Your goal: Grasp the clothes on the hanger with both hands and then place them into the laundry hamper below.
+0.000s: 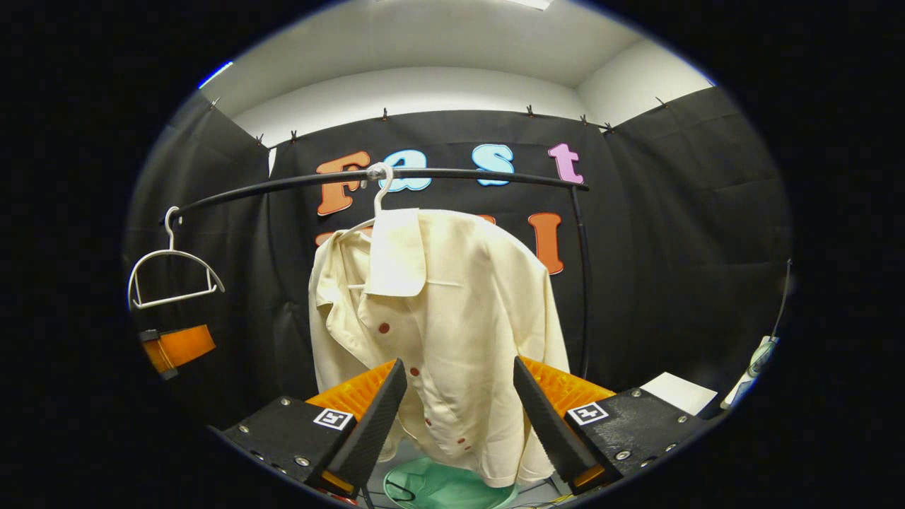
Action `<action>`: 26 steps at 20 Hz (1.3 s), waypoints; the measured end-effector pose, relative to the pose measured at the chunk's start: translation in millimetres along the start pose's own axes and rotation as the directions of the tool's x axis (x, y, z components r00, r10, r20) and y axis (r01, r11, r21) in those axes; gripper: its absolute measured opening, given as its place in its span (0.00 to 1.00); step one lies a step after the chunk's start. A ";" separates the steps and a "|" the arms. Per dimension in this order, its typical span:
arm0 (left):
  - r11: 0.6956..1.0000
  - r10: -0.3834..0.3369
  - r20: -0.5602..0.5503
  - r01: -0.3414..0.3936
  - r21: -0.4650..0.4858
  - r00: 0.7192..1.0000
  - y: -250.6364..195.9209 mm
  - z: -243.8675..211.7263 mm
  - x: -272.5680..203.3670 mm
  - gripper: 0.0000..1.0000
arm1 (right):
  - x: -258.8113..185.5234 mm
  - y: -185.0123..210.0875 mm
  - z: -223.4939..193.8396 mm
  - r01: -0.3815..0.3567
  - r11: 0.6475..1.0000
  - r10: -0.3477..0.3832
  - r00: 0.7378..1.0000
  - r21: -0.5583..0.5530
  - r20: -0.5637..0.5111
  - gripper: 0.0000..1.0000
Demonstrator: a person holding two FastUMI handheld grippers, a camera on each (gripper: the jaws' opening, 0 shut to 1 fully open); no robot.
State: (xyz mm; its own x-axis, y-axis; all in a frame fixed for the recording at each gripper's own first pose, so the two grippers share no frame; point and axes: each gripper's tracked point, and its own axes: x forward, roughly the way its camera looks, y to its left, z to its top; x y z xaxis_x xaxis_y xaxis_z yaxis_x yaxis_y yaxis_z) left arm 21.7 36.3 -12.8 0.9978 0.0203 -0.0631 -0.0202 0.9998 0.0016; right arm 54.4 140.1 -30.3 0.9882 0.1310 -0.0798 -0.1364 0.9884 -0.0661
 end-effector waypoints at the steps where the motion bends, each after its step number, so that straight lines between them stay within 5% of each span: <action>1: 1.000 0.007 0.001 -0.007 0.004 1.000 3.0 0.6 -0.2 0.97 | 6.7 6.9 -0.2 -0.010 1.000 0.010 1.000 -0.003 0.001 0.94; 10: 0.998 0.057 -0.025 -0.057 0.002 0.998 24.5 -7.5 10.3 0.96 | 60.1 56.7 -3.2 -0.083 0.996 0.083 0.997 -0.027 0.009 0.94; 26: 0.993 0.116 -0.054 -0.115 0.019 0.992 48.1 -20.5 23.5 0.97 | 136.1 76.8 -14.9 -0.063 0.995 0.062 0.998 -0.075 -0.010 0.80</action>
State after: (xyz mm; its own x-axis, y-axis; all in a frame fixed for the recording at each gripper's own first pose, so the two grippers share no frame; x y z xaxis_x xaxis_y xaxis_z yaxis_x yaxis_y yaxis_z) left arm 42.9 84.9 -34.7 0.9838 0.1360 -0.1164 -0.1337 0.9906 0.0277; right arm 177.4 232.7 -61.1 0.9770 0.1912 -0.0941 -0.2029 0.9697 -0.1358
